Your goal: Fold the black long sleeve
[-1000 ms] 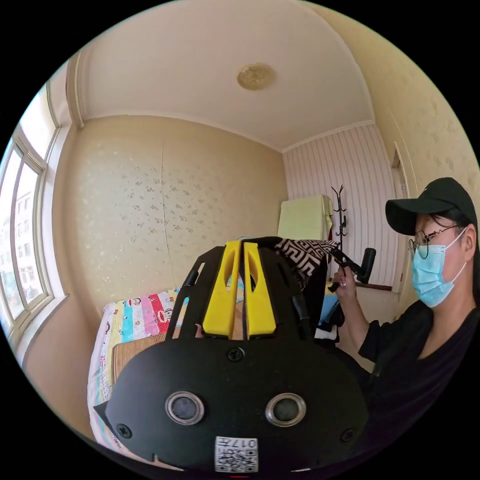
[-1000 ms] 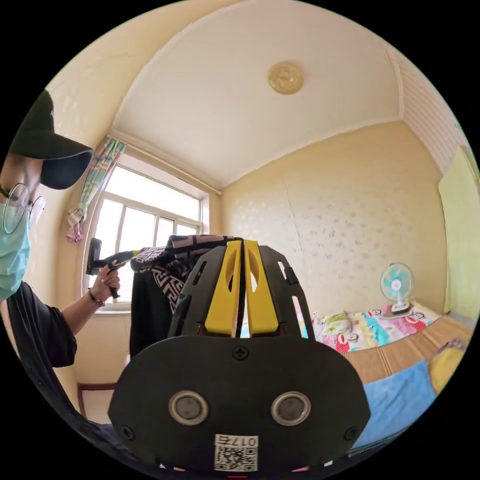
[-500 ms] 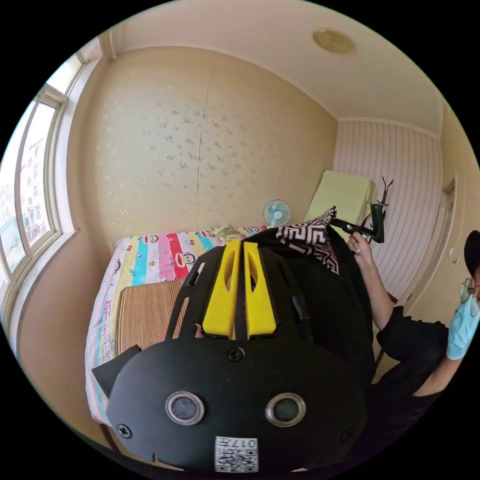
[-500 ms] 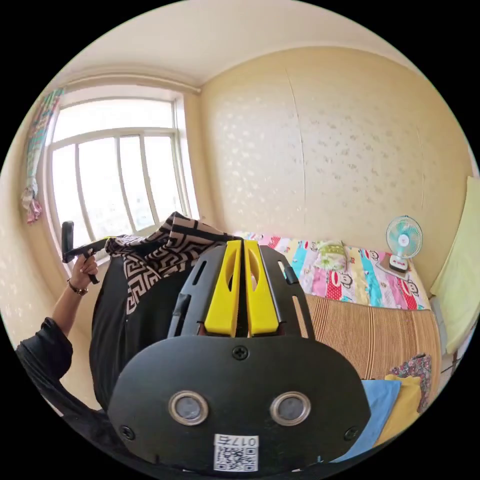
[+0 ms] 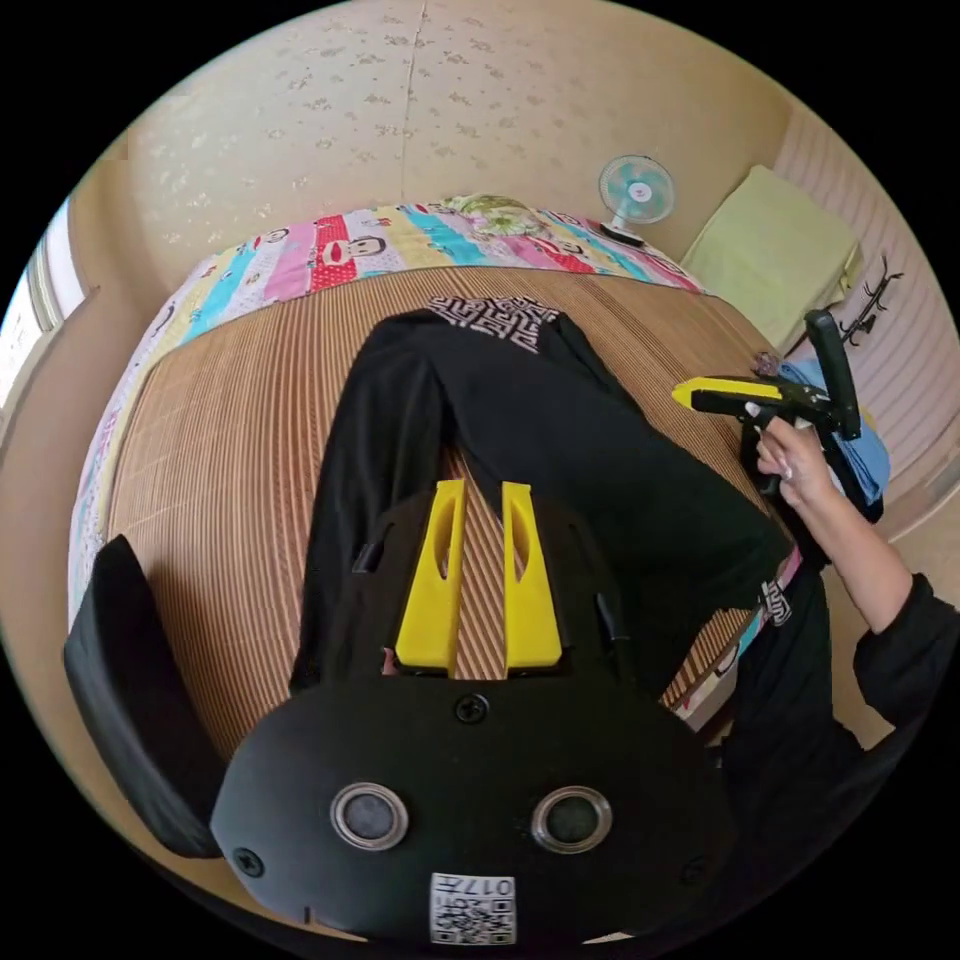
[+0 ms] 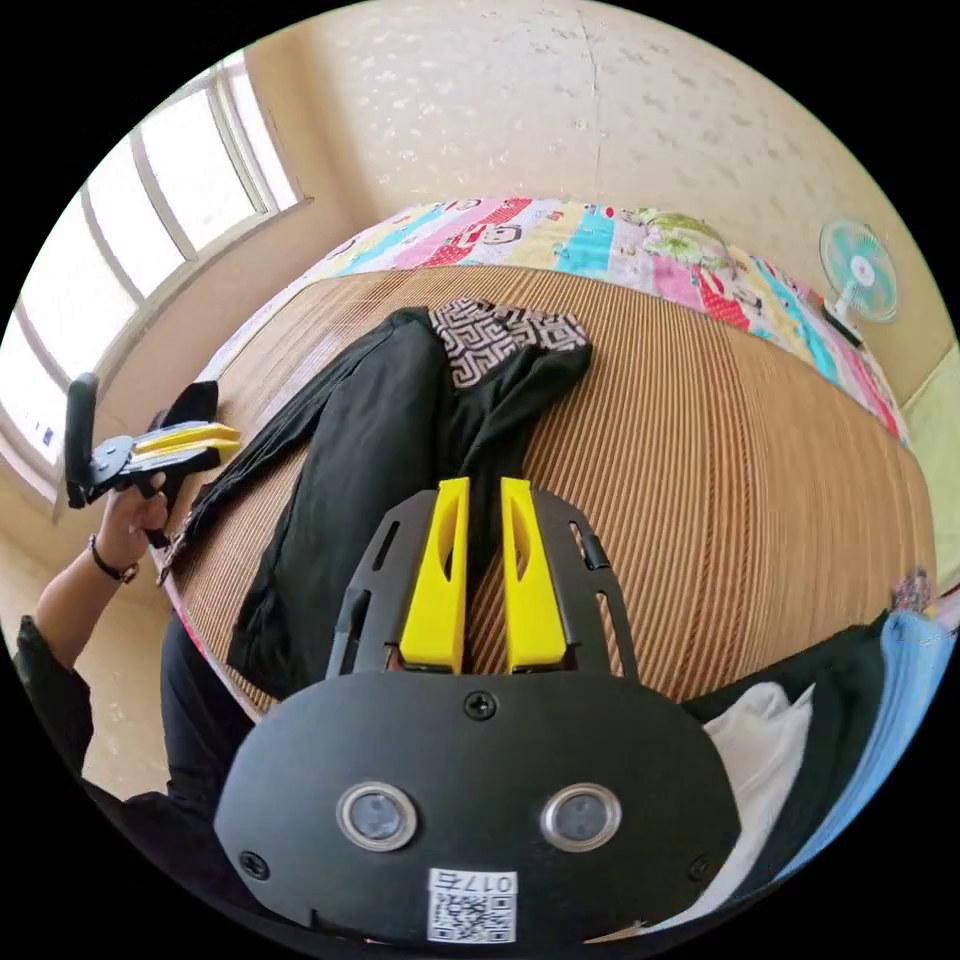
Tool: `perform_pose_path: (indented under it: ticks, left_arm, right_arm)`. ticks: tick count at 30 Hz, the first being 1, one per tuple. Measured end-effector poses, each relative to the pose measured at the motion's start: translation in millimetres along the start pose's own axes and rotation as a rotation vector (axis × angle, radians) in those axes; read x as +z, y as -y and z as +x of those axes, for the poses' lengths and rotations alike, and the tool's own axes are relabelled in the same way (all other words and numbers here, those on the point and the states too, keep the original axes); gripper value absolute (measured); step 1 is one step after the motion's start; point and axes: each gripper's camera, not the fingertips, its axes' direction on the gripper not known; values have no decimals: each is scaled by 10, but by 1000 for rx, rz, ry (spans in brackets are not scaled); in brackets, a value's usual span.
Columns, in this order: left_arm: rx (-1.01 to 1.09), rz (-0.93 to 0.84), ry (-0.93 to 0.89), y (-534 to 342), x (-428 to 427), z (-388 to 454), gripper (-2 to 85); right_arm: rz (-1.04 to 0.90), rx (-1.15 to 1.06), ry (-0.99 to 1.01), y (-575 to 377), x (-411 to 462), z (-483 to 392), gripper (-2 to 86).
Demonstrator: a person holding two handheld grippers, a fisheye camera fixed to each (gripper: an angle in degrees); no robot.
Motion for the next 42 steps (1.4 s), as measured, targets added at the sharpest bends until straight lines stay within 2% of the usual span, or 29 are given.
perform_pose_path:
  ticks: [3,7,10,12,15,18,20,22,23,25,27,29,31,33,35,37,39,41,42]
  left_arm:
    - [-65,-42,6,-422,93,189,93]
    - [-232,-74,-167,-831,145,256,111]
    - [-261,-105,-142,-933,38,373,46]
    - [-245,-116,-129,-985,-75,368,20]
    - [-366,-81,-196,-1218,-467,40,5]
    - [-441,-27,-177,-1525,-981,-317,5]
    - [-477,-33,-120,-1719,-1229,-517,18]
    - [-512,-49,-106,-1826,-1341,-626,36]
    - [-525,-34,-96,-1879,-1433,-661,50]
    - [-532,21,-65,-1926,-1604,-667,64]
    - [-527,66,-25,-1925,-1755,-659,67]
    - [-520,34,-11,-1851,-1803,-708,77]
    - [-515,-22,-43,-1797,-1714,-767,84]
    - [-507,-113,-83,-1762,-1549,-818,80]
    - [-471,-116,-30,-1754,-1638,-851,39]
    - [-404,-156,-93,-1725,-1767,-935,15]
    - [-419,-105,-186,-1789,-2071,-1095,6]
    - [-374,-36,-351,-1879,-2526,-1212,2]
    - [-359,-32,-378,-1898,-2611,-1216,1]
  right_arm:
    - [19,95,101,-723,-42,145,97]
    - [17,237,167,-1596,-267,276,120]
    - [-4,252,251,-2054,-378,269,123]
    - [-115,158,258,-2173,-245,184,104]
    - [-191,55,114,-2171,-353,197,49]
    - [70,87,-117,-2029,-1325,413,48]
    - [174,217,-471,-1909,-1953,692,60]
    - [235,395,-609,-1883,-2292,894,81]
    - [348,430,-622,-1934,-2466,855,94]
    - [486,388,-568,-1996,-2514,641,102]
    - [460,296,-379,-1931,-2270,430,101]
    - [195,184,-124,-1745,-1561,229,99]
    - [36,137,12,-1753,-956,115,94]
    - [-52,148,169,-1865,-473,103,81]
    - [-127,195,313,-1988,-137,216,51]
    - [-73,215,386,-2041,-324,379,43]
    - [32,231,344,-2098,-810,546,39]
    - [183,212,266,-2258,-1667,694,36]
    - [194,206,259,-2301,-1850,718,35]
